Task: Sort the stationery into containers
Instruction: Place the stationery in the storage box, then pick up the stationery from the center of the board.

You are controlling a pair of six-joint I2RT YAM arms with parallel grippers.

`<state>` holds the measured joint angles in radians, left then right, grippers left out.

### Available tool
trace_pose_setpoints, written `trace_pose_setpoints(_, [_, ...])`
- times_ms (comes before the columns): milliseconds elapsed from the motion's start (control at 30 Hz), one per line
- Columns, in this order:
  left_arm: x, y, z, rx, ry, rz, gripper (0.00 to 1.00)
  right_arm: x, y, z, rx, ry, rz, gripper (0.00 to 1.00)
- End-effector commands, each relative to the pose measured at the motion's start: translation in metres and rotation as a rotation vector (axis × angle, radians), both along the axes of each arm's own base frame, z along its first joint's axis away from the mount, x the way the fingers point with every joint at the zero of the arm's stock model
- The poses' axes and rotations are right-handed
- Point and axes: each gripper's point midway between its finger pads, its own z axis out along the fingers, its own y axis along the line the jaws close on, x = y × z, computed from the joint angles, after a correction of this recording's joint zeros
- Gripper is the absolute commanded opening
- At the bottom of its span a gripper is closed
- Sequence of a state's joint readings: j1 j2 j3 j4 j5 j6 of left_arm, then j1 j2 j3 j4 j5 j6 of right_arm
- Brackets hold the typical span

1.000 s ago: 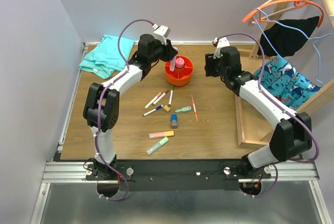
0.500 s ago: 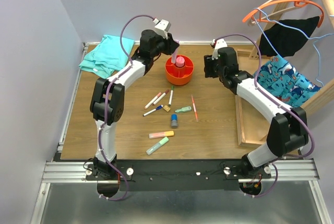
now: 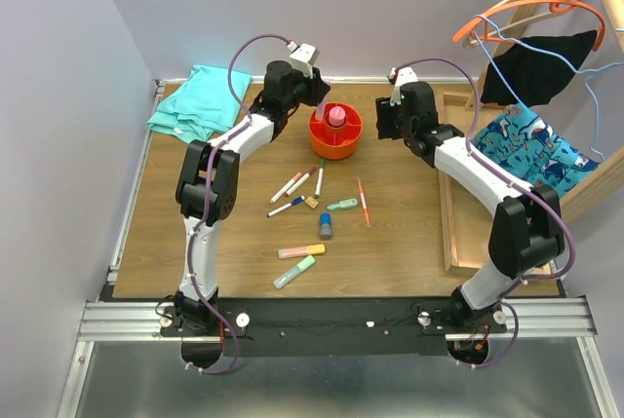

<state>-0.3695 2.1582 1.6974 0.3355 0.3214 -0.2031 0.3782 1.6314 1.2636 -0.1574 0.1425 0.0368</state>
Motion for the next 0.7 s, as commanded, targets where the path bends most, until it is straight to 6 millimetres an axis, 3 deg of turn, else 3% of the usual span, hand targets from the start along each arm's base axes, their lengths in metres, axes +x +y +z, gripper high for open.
trace_pose_setpoints(0, [0.018, 0.009, 0.01, 0.011, -0.068, 0.045, 0.26, 0.012, 0.004, 0.009, 0.025, -0.024, -0.009, 0.63])
trace_pose_setpoints(233, [0.01, 0.019, 0.008, 0.022, -0.029, 0.069, 0.42, 0.011, 0.004, 0.006, 0.027, -0.02, -0.009, 0.63])
trace_pose_setpoints(433, [-0.009, 0.022, 0.017, 0.031, -0.006, 0.049, 0.49, 0.008, 0.003, 0.007, 0.026, -0.025, -0.005, 0.63])
trace_pose_setpoints(500, [-0.018, 0.027, 0.032, 0.033, -0.017, 0.05, 0.5, 0.006, 0.003, 0.01, 0.026, -0.031, 0.002, 0.63])
trace_pose_setpoints(633, [-0.05, 0.04, 0.055, 0.063, 0.0, 0.037, 0.5, 0.002, -0.002, 0.013, 0.021, -0.049, -0.012, 0.64])
trace_pose_setpoints(667, [-0.069, 0.044, 0.064, 0.067, 0.0, 0.017, 0.5, 0.001, -0.004, 0.013, 0.02, -0.055, -0.019, 0.64])
